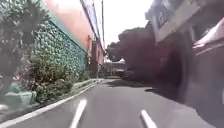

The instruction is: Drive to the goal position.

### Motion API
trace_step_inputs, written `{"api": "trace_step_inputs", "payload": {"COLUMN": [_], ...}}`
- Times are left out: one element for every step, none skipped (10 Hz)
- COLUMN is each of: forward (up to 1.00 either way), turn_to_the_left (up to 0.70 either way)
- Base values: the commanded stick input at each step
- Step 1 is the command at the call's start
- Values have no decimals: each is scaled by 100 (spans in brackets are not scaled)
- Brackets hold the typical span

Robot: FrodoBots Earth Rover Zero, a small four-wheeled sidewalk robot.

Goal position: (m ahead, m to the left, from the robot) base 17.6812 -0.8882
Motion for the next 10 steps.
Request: {"api": "trace_step_inputs", "payload": {"forward": [100,100,100,100,100,100,100,100,100,100], "turn_to_the_left": [0,-37,-40,-40,-40,-40,-40,-40,-40,-40]}}
